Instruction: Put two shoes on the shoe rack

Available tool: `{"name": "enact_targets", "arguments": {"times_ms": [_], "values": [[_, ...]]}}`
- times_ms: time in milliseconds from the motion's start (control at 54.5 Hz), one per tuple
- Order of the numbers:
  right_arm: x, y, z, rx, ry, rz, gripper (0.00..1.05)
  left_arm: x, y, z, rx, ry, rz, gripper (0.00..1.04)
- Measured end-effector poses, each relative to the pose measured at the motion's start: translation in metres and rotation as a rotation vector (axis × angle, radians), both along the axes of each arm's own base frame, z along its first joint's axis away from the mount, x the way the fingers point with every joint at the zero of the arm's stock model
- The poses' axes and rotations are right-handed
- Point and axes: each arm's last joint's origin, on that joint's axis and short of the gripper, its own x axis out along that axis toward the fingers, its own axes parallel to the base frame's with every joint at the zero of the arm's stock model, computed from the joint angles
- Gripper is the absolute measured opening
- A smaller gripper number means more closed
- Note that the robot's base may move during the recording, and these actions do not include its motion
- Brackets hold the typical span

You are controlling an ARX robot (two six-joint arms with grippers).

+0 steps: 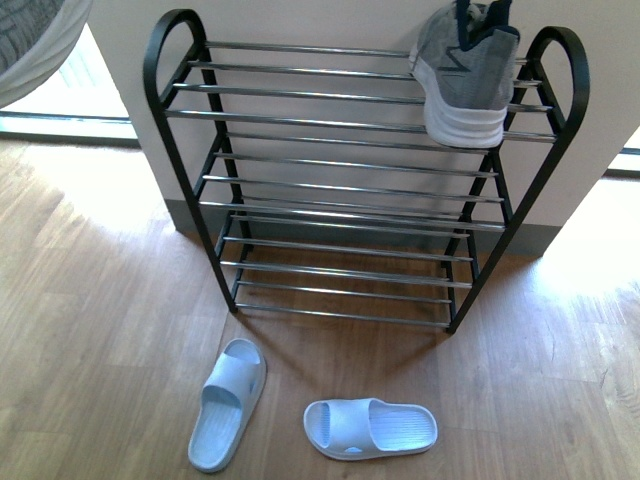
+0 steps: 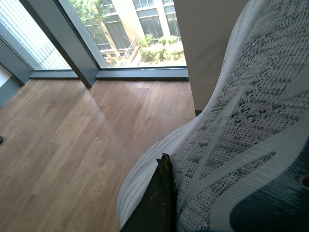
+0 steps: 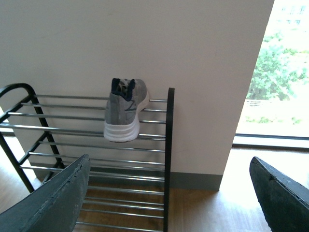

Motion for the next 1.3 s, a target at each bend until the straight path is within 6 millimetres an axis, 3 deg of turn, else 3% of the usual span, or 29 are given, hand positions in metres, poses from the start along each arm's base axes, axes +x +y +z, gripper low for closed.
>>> {"name": "enact_targets", "arguments": {"times_ms": [642,734,844,936,1120,1212,1303], "values": [[0.000,0.000,0.000,0.000,0.001,-0.005,0.96,0.000,-0.001,0.000,-0.001,0.000,-0.004,0.02],[0.000,0.000,0.000,0.000,0.001,-0.005,0.96,0.006,-0.005,0.000,-0.070,-0.037,0.089,0.02],[0.000,0.000,0.000,0.000,0.001,-0.005,0.96,0.042,-0.020,0.005,-0.279,0.004,0.111,0.02],[0.000,0.000,0.000,0.000,0.001,-0.005,0.96,0.086,-0.039,0.002,-0.490,0.058,0.057,0.02],[0.000,0.000,0.000,0.000,0.001,-0.005,0.96,0.178,-0.085,-0.033,-0.774,0.240,-0.016,0.02],[0.000,0.000,0.000,0.000,0.001,-0.005,0.96,0.201,-0.098,-0.043,-0.830,0.272,-0.019,0.02],[0.000,0.000,0.000,0.000,0.001,-0.005,0.96,0.236,-0.116,-0.054,-0.891,0.323,-0.024,0.02]]}}
